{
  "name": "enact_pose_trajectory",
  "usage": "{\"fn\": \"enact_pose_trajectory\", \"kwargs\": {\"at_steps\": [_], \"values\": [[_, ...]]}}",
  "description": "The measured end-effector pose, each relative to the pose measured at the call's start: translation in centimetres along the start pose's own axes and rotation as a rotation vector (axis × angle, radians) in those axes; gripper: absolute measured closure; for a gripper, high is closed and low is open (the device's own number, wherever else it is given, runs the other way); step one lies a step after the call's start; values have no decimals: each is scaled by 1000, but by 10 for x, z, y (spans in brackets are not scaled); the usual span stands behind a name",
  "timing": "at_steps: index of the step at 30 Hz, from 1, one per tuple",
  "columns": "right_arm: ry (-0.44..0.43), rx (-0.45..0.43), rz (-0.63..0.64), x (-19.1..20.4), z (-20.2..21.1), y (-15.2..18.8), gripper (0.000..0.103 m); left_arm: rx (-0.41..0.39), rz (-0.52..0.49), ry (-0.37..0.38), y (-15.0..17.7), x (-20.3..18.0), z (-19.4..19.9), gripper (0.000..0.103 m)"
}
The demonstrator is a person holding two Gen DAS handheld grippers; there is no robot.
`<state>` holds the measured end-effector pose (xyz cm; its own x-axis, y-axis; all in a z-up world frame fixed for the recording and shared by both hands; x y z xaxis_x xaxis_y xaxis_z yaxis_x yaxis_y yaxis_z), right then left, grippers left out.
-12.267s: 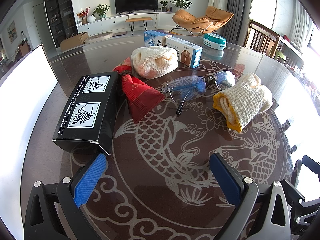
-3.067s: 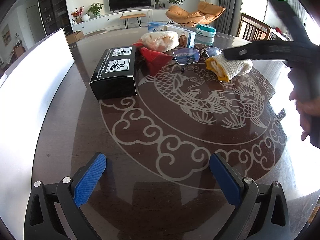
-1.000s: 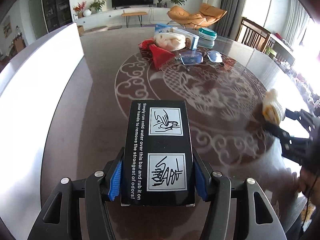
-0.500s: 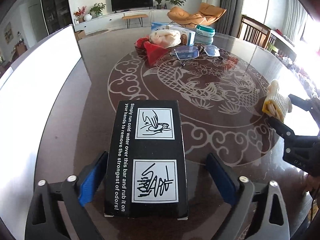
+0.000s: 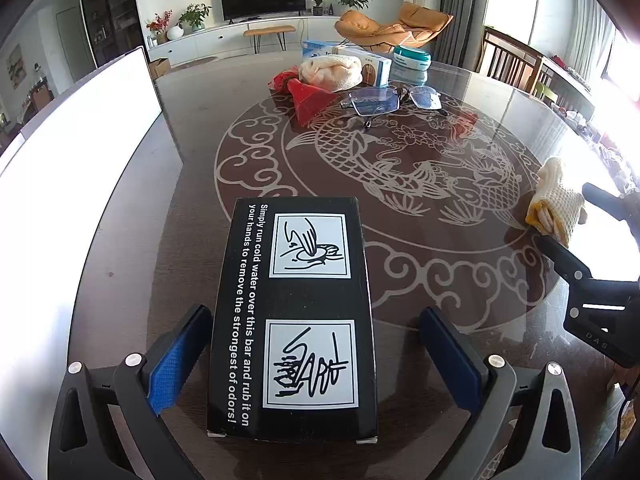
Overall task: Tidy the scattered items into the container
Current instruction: 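Carry the black soap box and knit glove over the white-walled box with both tools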
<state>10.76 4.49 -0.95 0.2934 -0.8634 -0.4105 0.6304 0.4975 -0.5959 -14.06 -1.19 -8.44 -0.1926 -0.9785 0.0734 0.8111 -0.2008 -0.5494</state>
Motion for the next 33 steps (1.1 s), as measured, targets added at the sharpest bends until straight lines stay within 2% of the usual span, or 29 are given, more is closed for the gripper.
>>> {"fn": "enact_pose_trajectory", "kwargs": {"at_steps": [5,9,11,13,15,17,19,22,25,26,29,32,33], "values": [[71,-30,74,11,6,-2,24,0,1,-1,0,0,1,0],[117,-110,99,14,22,-3,24,-1,2,-2,1,0,2,0],[51,-175,44,8,37,-2,24,-1,1,-2,1,0,1,0],[-94,-190,-85,-10,48,6,24,-1,1,-2,0,0,1,0],[-244,-159,-252,-31,52,22,24,-1,2,-2,0,0,1,0],[-359,-106,-381,-47,54,42,24,-1,1,-3,0,0,1,0],[-417,-64,-432,-55,57,53,24,-2,2,-4,1,0,2,0],[-477,-13,-535,-63,50,50,24,-1,2,-4,1,1,2,0],[-609,102,-725,-60,18,39,24,-1,3,-7,1,1,3,0],[-629,152,-779,-56,6,35,24,-1,5,-8,1,1,3,0],[-529,141,-838,-58,-11,9,22,1,6,-9,1,2,3,0],[-502,172,-839,-50,-35,-11,22,17,-16,6,0,2,2,0],[-485,191,-817,-48,-42,-14,26,24,-29,16,1,2,2,0]]}}
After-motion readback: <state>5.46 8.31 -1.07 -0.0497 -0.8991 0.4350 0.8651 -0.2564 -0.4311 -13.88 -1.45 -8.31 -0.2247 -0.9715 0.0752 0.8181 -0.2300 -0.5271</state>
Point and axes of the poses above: each gripper's, at about its wrist camera, not at the fingertips, and z roughly against the way its jaws point, x to its left, y to its underside, the point moved 6 cm from there along -z, roughly the way its jaws point, and after that the axes turned 5 degrees about -y, right-handed, at the moved point
